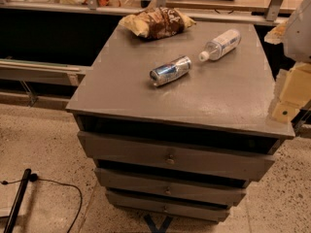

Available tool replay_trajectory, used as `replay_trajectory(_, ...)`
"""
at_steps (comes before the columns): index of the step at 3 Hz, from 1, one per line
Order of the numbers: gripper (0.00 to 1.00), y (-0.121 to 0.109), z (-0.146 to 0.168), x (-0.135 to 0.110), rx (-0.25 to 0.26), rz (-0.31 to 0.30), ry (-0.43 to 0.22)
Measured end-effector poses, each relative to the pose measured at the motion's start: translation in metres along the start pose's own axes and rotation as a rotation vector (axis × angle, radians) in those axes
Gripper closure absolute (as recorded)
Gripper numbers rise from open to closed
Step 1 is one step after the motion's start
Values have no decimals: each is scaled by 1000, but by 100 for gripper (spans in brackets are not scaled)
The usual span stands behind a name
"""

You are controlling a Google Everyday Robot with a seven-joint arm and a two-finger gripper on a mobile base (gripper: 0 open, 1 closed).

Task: Knock redbull can over

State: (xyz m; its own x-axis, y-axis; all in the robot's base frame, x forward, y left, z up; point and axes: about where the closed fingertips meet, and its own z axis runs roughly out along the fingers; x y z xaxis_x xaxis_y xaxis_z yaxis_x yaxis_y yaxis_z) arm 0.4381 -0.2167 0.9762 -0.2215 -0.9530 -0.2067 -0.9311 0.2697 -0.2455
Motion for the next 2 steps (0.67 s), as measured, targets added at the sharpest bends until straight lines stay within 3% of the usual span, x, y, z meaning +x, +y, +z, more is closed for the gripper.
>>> replay_trajectory(1, 0, 0, 0, 0, 0, 0, 0)
replay_trajectory(2, 0, -4, -2, -11, 21, -38, 0)
